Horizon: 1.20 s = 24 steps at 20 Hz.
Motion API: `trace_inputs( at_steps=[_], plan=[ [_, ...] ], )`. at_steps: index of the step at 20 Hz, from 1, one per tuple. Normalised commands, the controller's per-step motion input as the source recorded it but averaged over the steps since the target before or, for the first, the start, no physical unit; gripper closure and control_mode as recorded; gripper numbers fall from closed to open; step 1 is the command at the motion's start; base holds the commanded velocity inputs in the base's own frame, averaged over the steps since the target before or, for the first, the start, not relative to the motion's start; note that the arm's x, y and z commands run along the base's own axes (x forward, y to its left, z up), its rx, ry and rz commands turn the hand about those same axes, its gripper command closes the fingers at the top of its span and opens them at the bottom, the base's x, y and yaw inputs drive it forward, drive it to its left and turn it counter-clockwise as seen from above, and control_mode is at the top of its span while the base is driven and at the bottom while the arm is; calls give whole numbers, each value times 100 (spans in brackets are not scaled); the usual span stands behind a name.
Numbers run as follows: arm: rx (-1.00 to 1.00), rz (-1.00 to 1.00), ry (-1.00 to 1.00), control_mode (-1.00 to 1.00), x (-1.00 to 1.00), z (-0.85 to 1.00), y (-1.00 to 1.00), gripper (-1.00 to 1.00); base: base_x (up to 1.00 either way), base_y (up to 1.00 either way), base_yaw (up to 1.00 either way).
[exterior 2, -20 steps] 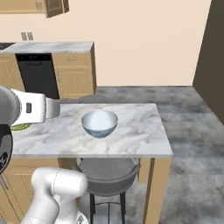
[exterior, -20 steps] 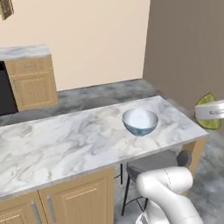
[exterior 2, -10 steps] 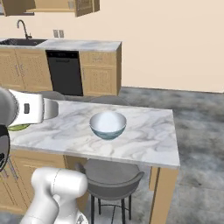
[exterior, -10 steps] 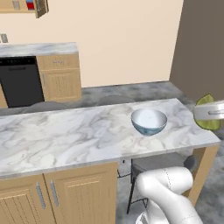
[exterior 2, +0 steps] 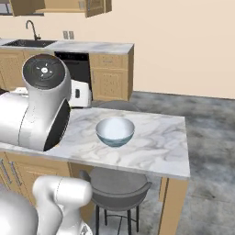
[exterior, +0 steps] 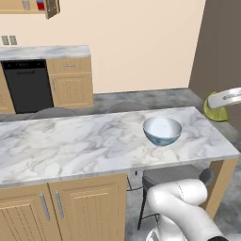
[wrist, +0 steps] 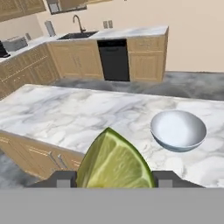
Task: There is a bowl on the dining counter. Grab a lemon wedge from the fridge and place it in the bowl. Then get the liquor bottle and glass cup from the cabinet and place them next to the bowl.
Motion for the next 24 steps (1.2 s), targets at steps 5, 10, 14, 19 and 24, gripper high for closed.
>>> trace_inputs(
  at_steps=[5,10,14,19,24],
  plan=[
    [0,4,53,-100,100,-10,-6,100,0,0,0],
    [0,3,48,-100,90,-32,0,100,0,0,0],
    [0,0,26,-100,61,-38,-11,100,0,0,0],
    [-8,0,4,-100,38,-39,-11,100,0,0,0],
    [-14,0,-1,-100,27,-40,-11,100,0,0,0]
  ],
)
